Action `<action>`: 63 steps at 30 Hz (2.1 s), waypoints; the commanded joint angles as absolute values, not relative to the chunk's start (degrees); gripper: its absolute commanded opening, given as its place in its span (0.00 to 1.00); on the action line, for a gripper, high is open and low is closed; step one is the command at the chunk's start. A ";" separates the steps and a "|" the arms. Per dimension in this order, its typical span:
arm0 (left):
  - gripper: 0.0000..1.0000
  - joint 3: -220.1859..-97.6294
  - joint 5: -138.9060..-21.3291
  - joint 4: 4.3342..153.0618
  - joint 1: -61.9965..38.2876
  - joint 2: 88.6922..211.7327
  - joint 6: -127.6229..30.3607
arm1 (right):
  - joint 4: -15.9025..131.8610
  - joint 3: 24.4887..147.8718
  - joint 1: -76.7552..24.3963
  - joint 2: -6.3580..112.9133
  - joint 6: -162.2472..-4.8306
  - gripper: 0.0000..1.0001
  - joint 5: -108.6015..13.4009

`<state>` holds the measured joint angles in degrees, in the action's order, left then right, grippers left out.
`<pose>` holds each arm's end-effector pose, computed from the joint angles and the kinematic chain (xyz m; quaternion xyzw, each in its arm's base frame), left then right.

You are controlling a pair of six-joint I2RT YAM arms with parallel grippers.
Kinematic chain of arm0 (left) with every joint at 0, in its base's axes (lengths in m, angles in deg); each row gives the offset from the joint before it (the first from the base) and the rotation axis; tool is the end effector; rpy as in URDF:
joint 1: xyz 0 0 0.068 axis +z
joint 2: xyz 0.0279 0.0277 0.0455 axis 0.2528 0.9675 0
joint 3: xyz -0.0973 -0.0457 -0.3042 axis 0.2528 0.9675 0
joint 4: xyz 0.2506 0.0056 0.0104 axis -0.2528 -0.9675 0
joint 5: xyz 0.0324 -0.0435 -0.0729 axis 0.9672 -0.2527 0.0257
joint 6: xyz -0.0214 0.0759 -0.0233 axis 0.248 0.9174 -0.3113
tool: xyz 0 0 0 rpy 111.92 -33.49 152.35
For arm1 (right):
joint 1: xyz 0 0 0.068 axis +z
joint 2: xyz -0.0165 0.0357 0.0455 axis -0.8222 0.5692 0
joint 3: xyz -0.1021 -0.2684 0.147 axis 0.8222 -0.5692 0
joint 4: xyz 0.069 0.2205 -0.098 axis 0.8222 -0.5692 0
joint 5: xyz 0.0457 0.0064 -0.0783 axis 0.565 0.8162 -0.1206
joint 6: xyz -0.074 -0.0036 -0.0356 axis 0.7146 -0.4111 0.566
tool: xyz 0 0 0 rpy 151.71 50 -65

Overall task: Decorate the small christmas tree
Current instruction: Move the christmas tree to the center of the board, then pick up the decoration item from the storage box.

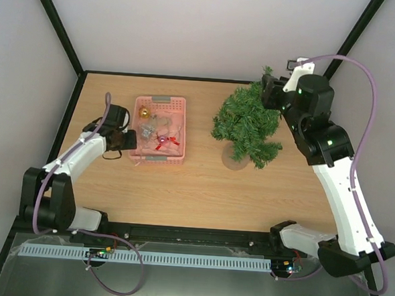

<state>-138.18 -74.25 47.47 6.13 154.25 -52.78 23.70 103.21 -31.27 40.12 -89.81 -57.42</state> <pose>0.2722 -0.0438 0.2444 -0.0545 0.9574 -0.0790 0.2724 0.2129 0.0919 0.5323 -0.0610 0.7643 0.1904 0.6130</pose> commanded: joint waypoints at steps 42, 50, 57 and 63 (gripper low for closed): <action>0.26 -149.34 -70.99 36.59 -7.33 170.87 -49.27 | 23.43 86.55 -31.22 23.13 -97.65 0.51 -50.83; 0.03 -149.67 -70.29 36.53 -7.50 167.76 -48.88 | 23.40 86.80 -31.22 22.56 -98.09 0.51 -51.03; 0.02 -154.45 -70.79 34.46 -7.50 162.13 -49.37 | 23.80 86.59 -31.22 21.77 -99.86 0.51 -50.19; 0.06 -157.34 -69.30 33.74 -7.50 157.14 -50.21 | 24.46 86.46 -31.22 21.82 -100.51 0.50 -48.28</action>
<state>-155.18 -70.77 35.80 -7.27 160.45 -49.48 22.89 86.42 -31.27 22.24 -99.44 -50.05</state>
